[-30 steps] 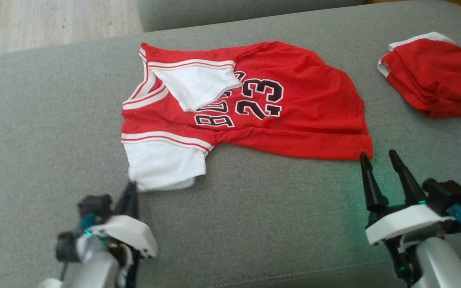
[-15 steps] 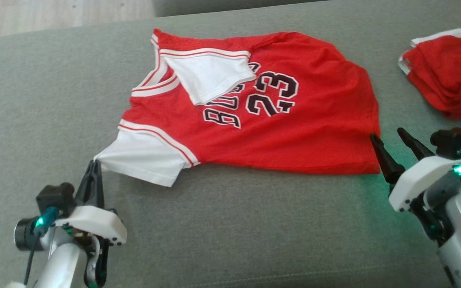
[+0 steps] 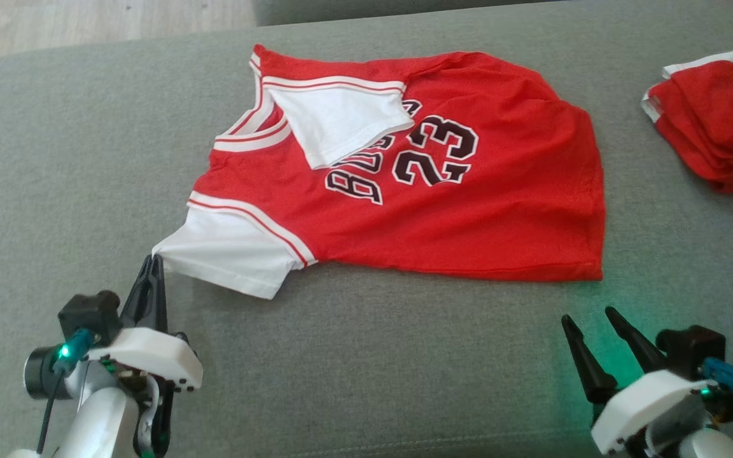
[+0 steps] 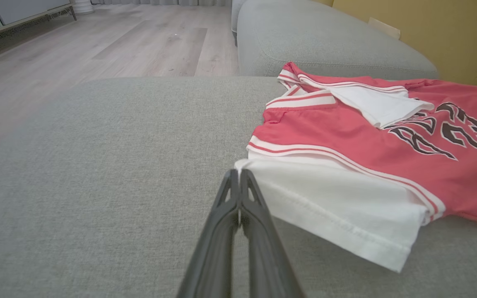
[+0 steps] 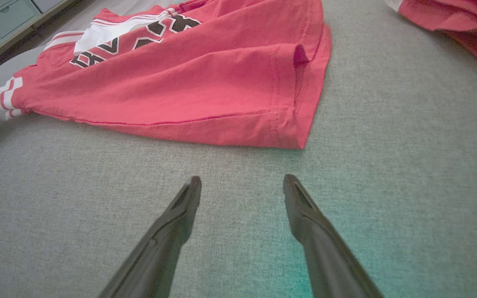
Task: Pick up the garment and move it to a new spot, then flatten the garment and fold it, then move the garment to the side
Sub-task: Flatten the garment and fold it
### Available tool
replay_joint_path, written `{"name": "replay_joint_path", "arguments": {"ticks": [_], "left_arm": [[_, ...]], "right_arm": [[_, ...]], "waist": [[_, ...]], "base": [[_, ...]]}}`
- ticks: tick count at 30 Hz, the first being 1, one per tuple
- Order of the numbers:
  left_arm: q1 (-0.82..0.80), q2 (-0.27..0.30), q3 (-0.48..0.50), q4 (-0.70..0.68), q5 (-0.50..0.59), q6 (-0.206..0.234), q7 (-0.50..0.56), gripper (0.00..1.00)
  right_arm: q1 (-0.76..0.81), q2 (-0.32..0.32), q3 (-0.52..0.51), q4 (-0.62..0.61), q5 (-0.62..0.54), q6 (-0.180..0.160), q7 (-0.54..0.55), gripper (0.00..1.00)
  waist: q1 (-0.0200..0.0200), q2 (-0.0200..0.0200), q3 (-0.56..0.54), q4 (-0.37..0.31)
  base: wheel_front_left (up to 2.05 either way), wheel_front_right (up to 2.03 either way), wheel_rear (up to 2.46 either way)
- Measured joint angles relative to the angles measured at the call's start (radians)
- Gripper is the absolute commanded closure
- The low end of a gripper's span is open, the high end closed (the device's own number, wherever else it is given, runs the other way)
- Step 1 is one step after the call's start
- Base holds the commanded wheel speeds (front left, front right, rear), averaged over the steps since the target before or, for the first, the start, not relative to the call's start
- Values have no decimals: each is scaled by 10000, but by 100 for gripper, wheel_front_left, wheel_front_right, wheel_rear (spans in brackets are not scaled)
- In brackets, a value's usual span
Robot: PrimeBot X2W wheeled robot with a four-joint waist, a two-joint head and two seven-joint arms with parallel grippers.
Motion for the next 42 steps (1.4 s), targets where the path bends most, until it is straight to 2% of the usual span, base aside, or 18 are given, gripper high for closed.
{"name": "replay_joint_path", "arguments": {"ticks": [3, 11, 17, 27, 28, 30, 33, 35, 42], "left_arm": [[36, 15, 23, 0, 0, 0, 0, 100], [34, 31, -71, -17, 13, 6, 0, 100], [15, 56, -163, 8, 19, -2, 0, 100], [-16, 56, -313, 155, 33, -4, 0, 100], [-17, 58, -324, 165, 33, -4, 0, 100], [-24, 58, -357, 198, 33, -4, -2, 100], [-36, 59, -407, 213, 33, -4, -2, 100], [-48, 65, -416, 221, 33, -4, -2, 100], [-52, 94, -408, 219, 31, 2, -2, 100]], "right_arm": [[-123, 257, -15, -29, -213, 0, -75, 0], [-1329, 199, -12, 690, -272, 0, 56, 0], [-1981, -148, 184, 1313, 1108, 0, 514, 0], [-2426, -897, 1266, 1741, 3323, 0, 1032, 2], [-2437, -974, 1427, 1737, 3463, 0, 1030, 24], [-2462, -1080, 1674, 1737, 3770, 0, 1028, 52], [-2517, -1244, 1929, 1733, 4023, 0, 961, 78], [-2519, -1384, 2061, 1714, 4132, 0, 863, 100], [-2524, -1822, 2452, 1505, 4437, 0, 464, 100]], "waist": [[0, 0, -36, -143], [0, 0, 24, -240], [0, 0, 77, -179], [0, 0, 95, 53], [0, 0, 97, 74], [0, 0, 90, 107], [0, 0, 68, 144], [0, 0, 48, 157], [0, 0, -38, 131]], "base": [[0, 0, 0], [0, 0, 0], [0, 0, 0], [0, 0, 0], [0, 0, 0], [0, 0, 0], [0, 0, 0], [0, 0, 0], [0, 0, 0]]}}
